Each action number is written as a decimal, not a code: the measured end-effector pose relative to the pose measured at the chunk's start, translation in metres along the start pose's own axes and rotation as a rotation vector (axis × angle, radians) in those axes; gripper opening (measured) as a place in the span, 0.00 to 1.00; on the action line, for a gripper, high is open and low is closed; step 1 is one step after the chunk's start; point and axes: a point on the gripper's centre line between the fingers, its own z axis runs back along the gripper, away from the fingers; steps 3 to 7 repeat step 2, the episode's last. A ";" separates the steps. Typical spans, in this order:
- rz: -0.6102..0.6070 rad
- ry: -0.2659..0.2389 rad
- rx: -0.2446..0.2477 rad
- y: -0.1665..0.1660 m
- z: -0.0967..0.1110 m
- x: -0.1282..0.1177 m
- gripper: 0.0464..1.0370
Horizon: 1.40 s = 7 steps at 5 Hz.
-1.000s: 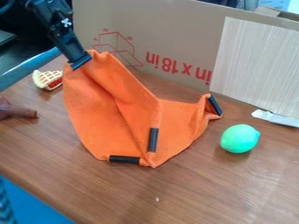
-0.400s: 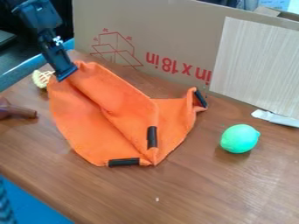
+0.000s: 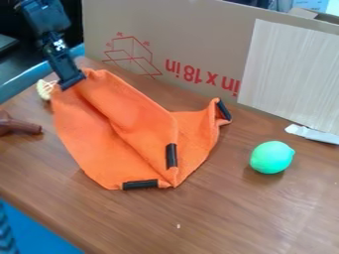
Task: Unfold the cloth from top right to bottom left
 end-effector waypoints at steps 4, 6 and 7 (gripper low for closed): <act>0.052 0.046 0.196 0.009 -0.013 0.005 0.73; 0.052 0.046 0.196 0.009 -0.013 0.005 0.73; 0.052 0.046 0.196 0.009 -0.013 0.005 0.73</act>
